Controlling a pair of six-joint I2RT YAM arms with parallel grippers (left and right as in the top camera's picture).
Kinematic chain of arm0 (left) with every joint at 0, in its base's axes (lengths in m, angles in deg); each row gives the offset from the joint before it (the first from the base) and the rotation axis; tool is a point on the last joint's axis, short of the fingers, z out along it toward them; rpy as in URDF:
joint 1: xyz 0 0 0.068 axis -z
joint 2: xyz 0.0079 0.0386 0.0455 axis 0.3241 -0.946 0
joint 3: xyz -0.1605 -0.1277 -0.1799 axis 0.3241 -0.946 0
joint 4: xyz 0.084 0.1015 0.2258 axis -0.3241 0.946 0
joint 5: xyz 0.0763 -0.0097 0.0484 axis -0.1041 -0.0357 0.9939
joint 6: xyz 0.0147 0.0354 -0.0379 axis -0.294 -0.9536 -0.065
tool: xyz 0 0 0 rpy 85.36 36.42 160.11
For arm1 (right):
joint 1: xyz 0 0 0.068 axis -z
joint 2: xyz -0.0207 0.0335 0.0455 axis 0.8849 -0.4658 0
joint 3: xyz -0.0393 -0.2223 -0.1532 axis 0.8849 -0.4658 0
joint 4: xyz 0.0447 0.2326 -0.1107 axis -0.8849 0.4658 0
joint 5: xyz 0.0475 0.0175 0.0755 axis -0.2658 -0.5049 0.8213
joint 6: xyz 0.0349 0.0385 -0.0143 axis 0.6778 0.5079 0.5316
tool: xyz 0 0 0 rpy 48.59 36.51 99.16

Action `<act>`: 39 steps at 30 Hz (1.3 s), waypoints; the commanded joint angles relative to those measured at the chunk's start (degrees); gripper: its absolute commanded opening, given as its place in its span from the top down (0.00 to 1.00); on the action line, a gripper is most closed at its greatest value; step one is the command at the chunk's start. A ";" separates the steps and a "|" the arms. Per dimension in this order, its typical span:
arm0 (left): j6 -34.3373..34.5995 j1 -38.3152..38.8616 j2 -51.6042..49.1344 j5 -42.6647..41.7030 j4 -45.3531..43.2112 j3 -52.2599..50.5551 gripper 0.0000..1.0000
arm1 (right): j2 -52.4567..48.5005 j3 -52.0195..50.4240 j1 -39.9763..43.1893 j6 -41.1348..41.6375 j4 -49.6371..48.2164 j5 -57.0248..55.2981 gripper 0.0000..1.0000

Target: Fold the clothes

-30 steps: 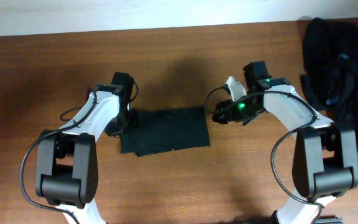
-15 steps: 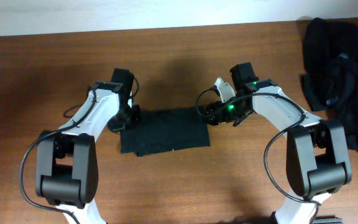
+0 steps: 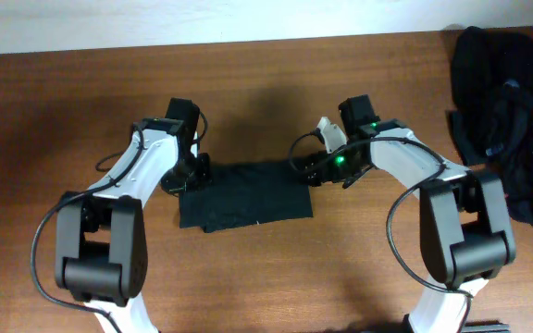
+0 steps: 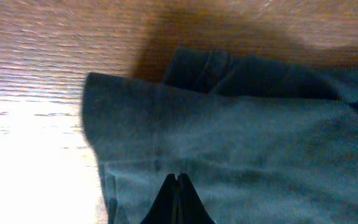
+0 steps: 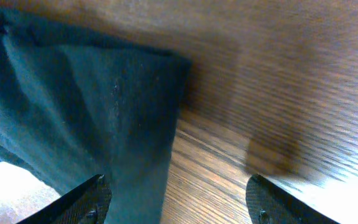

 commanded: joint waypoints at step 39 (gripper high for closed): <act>-0.92 2.25 -3.54 3.08 1.79 8.09 1.00 | -4.31 -0.63 -8.31 7.69 -3.96 0.92 0.02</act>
